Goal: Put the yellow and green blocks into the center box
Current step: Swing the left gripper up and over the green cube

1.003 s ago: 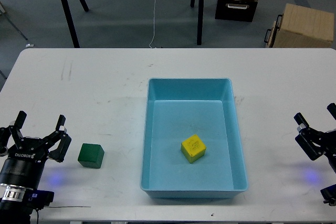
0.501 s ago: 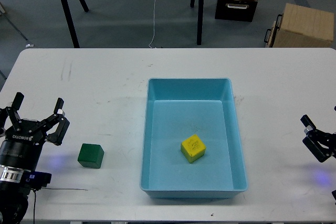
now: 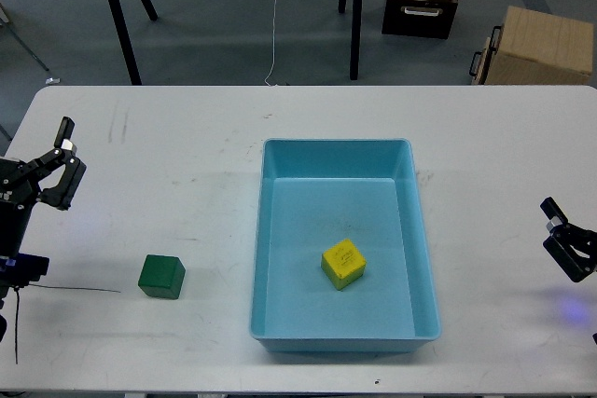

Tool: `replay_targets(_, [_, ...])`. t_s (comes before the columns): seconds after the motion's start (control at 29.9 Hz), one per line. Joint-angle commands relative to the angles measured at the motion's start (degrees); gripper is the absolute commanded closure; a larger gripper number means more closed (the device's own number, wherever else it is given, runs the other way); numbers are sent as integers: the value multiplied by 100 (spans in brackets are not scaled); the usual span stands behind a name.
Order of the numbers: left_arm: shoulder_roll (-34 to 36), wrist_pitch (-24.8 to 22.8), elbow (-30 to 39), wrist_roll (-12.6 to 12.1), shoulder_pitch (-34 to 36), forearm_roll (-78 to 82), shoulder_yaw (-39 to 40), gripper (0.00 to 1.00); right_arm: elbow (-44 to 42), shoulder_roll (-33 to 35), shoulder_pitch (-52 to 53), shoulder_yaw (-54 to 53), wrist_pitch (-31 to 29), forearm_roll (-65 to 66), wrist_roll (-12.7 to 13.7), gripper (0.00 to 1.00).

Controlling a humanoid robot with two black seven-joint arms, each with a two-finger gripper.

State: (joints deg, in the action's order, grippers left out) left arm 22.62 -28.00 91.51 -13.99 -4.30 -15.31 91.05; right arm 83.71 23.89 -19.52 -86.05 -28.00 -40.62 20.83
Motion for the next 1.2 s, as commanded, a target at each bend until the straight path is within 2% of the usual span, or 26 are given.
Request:
replay_targets(0.0, [891, 0, -2, 2, 201, 151, -139, 0, 13, -7, 10, -17, 0, 1, 0, 0])
replay_targets(0.2, [2324, 0, -37, -68, 1228, 327, -1535, 0, 13, -86, 97, 9, 0, 1, 0, 0])
replay_targets(0.47, [3099, 0, -282, -121, 4065, 1021, -4767, 0, 13, -95, 97, 1, 0, 1, 0, 0])
replay_targets(0.53, [3117, 0, -414, -209, 4838, 1117, -5611, 0, 13, -95, 89, 0, 0, 1, 0, 0])
replay_targets(0.74, [2985, 0, -564, -674, 6913, 1495, -8160, 0, 13, -103, 89, 9, 0, 1, 0, 0])
replay_targets(1.0, [2415, 0, -486, -701, 9585, 2839, -11527, 0, 13, -130, 89, 27, 0, 10, 0, 0])
replay_targets(1.17, [1923, 0, -169, -684, 10606, 3489, -13198, 0, 13, -130, 89, 18, 0, 10, 0, 0])
